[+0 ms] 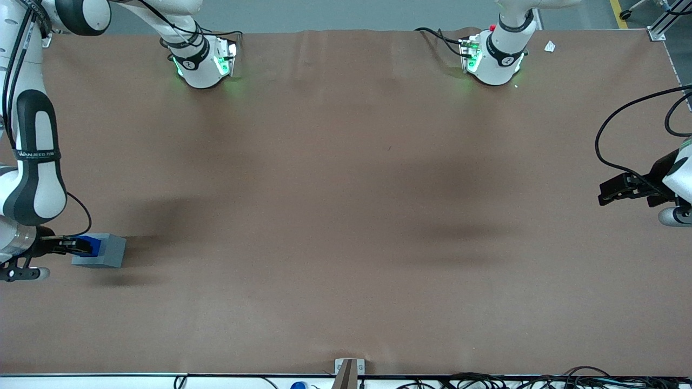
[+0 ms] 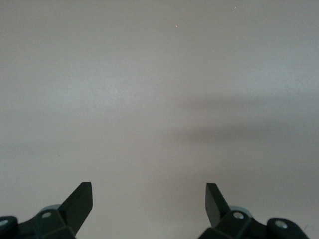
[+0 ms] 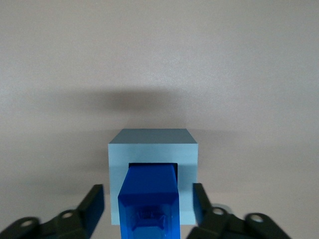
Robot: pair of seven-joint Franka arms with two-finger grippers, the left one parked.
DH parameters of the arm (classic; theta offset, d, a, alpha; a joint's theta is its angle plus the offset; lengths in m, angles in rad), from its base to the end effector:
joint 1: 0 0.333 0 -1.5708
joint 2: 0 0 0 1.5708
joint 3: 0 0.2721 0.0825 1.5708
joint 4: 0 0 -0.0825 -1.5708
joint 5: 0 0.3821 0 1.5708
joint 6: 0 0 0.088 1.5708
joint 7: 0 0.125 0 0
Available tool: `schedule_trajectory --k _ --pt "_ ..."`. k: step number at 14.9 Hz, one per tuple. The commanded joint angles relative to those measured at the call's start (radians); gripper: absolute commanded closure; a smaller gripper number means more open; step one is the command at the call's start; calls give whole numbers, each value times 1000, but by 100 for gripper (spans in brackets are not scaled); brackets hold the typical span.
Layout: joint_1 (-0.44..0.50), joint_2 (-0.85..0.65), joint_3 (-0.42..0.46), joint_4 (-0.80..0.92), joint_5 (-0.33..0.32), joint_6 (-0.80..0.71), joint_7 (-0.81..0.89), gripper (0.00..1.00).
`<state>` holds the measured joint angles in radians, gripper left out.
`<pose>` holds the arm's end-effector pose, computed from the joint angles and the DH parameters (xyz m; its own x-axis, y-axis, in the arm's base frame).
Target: Insert blue part into gray base with right arm
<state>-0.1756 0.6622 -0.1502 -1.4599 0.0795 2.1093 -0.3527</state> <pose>0.6575 -0.2027 0.2447 0.9998 0.0169 -0.0129 0.0171 -0.9996 0.0209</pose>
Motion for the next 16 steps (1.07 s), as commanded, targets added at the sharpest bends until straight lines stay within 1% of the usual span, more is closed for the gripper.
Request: schedule_trajectory --k 1,5,6,11,13,15,16 --pt "7 -15 9 10 11 -35 8 0" --pt "56 -146 9 16 11 -162 24 0" --pt "64 -186 9 18 11 -213 59 0" --pt "166 -369 9 16 2 -477 239 0" --pt "211 -435 9 4 0 -543 314 0" --pt "232 -493 9 -13 0 -583 319 0" --pt "249 -553 9 -61 0 -569 319 0"
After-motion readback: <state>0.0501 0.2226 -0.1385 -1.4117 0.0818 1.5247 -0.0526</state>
